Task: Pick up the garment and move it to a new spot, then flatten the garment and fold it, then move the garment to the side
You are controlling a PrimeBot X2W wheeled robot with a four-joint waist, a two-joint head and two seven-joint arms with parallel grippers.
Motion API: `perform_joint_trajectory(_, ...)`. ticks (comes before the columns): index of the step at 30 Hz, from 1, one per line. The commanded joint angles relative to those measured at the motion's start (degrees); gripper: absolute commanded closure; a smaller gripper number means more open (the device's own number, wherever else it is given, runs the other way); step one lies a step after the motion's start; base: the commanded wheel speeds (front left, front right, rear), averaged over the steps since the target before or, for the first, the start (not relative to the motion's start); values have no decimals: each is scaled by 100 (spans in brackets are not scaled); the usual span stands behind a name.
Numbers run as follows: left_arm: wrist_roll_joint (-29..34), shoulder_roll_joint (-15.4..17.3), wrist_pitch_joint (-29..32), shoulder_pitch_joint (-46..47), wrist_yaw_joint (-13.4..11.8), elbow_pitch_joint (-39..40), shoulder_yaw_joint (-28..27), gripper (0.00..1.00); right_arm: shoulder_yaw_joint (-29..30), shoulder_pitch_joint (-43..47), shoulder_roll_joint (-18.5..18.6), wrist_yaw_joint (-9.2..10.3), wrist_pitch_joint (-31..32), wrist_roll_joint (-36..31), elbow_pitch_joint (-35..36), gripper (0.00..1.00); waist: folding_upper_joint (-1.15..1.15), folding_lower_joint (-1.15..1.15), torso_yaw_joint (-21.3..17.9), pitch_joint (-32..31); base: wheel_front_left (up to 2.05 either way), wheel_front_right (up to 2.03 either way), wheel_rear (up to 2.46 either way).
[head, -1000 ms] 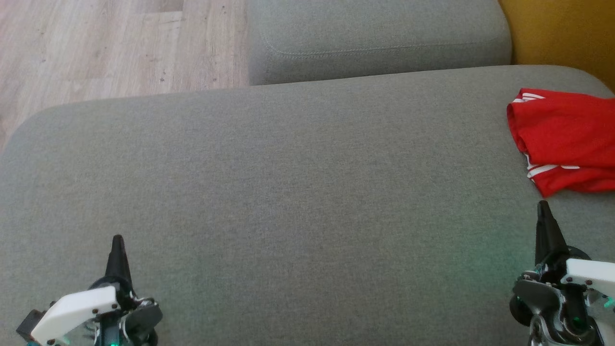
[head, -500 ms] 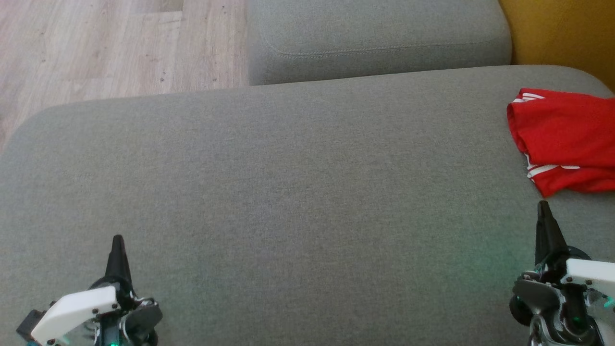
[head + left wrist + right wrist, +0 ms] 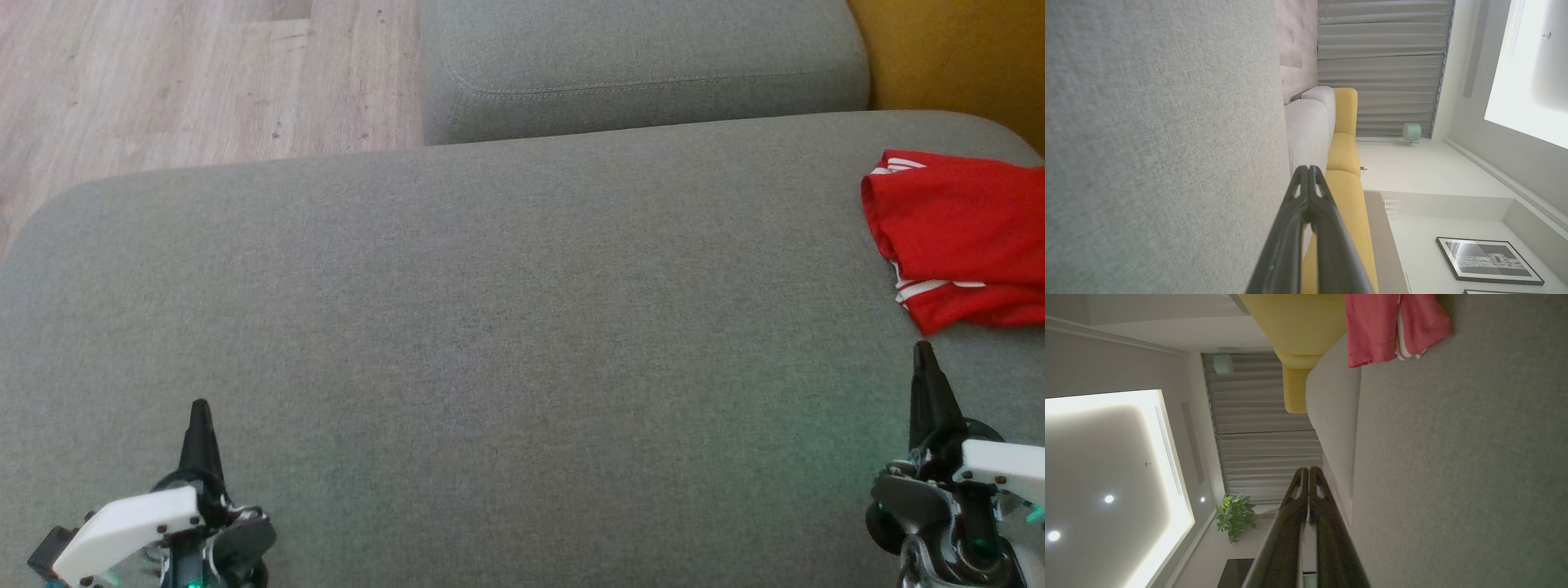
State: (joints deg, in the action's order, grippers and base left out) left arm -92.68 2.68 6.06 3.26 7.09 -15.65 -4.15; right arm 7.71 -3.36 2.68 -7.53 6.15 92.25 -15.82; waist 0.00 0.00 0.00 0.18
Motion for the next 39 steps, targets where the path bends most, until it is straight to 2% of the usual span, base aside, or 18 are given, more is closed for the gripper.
perform_joint_trajectory(1,53,24,44,293,40,161,-239,100,-113,-282,21,4,38,-13,179,100,0,0,0,0,0,0,0)
perform_joint_trajectory(39,55,22,46,293,40,161,-241,100,-113,-283,21,4,39,-13,179,100,0,0,0,0,0,0,0)
